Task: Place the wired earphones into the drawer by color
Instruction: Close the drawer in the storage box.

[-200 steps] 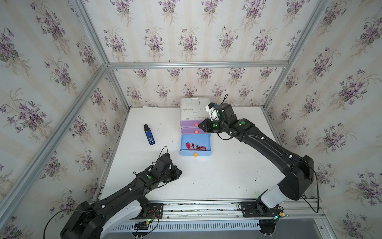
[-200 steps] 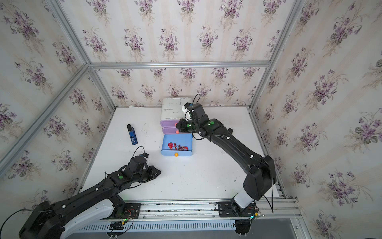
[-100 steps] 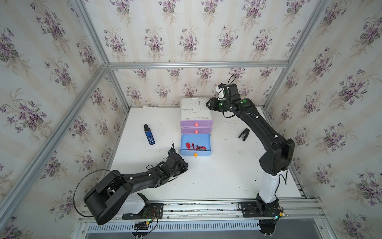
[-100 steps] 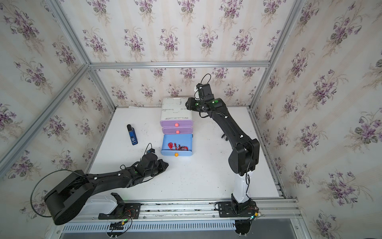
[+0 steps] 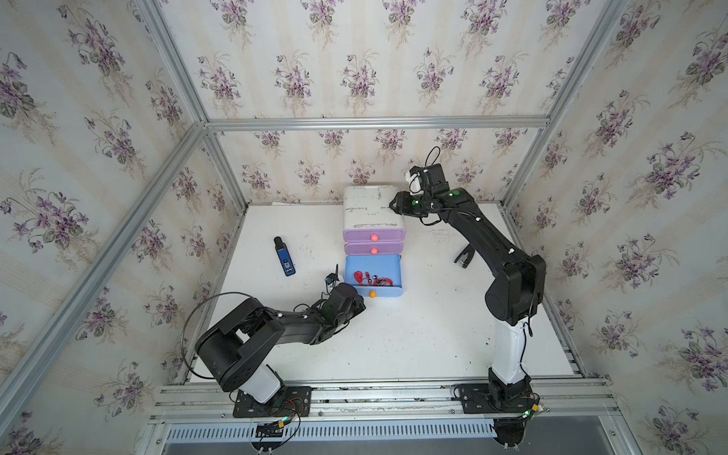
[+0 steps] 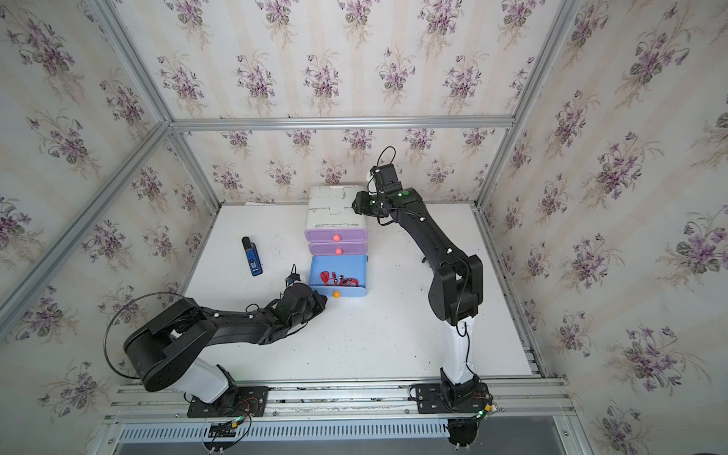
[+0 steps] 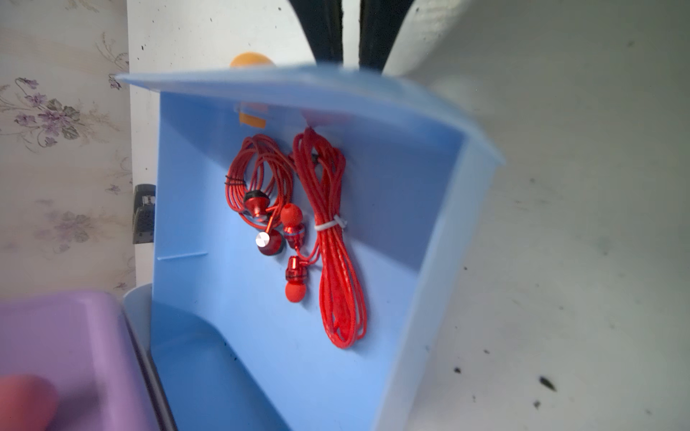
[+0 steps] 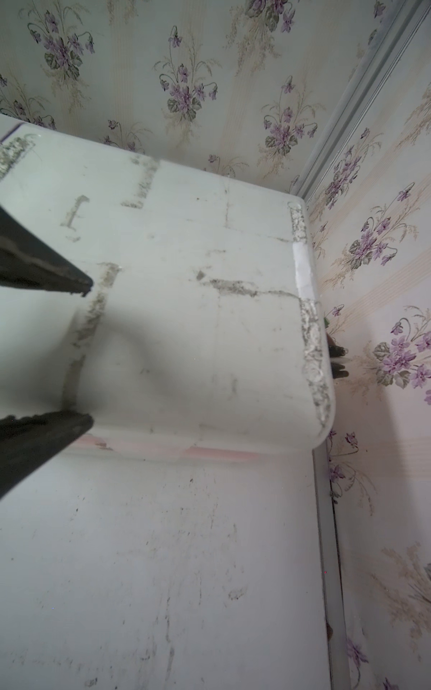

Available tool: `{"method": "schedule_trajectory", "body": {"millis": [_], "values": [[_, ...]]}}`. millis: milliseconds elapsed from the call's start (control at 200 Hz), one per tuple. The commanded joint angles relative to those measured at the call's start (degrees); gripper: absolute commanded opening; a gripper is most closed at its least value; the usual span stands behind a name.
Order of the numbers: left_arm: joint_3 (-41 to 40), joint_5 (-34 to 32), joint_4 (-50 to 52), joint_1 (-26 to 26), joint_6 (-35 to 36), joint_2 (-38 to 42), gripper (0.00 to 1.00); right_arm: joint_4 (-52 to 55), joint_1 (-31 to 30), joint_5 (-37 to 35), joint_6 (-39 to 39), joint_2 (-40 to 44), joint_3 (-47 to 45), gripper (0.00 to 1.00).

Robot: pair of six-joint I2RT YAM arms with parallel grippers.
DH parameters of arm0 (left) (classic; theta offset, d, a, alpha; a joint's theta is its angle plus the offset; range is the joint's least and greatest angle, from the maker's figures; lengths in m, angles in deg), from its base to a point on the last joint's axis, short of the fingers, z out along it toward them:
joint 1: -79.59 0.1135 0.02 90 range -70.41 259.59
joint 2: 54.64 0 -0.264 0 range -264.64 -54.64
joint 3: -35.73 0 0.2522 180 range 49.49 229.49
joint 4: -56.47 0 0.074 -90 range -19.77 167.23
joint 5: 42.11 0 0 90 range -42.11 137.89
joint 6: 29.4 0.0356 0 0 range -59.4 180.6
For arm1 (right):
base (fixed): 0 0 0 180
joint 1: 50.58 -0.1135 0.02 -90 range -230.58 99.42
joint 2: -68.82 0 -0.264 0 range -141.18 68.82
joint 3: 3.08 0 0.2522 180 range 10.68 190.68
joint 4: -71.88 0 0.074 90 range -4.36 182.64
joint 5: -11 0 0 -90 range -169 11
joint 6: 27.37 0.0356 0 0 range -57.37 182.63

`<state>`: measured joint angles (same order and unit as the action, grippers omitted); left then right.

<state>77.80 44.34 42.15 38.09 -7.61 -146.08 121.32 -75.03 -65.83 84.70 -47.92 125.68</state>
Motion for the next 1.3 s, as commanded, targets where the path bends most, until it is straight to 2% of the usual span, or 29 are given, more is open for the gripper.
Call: {"method": "schedule_trajectory", "body": {"millis": [0, 390, 595, 789, 1019, 1294], "values": [[1.68, -3.23, -4.73, 0.01, -0.88, -2.16, 0.14, -0.68, -0.1, 1.02, -0.84, -0.02, -0.48, 0.54], [6.44, -6.56, -14.96, 0.05, 1.58, -11.24, 0.06, -1.24, -0.1, 1.2, -1.34, 0.23, -2.32, 0.55], [9.59, -8.49, -15.24, 0.37, 2.79, -14.46, 0.06, -1.14, -0.15, 1.25, -1.59, 0.2, -2.23, 0.55], [13.6, -9.24, -15.13, 1.03, 3.3, -17.47, 0.01, -0.88, -0.09, 1.42, -1.94, 0.06, -2.32, 0.55], [19.11, -9.81, -11.83, 1.6, 3.62, -21.24, 0.01, -0.99, -0.14, 2.08, -2.16, -0.15, -2.23, 0.55], [21.38, -9.89, -11.56, 2.6, 2.47, -24.7, 0.02, -0.54, -0.16, 2.73, -2.71, -0.39, -2.24, 0.55]]}}
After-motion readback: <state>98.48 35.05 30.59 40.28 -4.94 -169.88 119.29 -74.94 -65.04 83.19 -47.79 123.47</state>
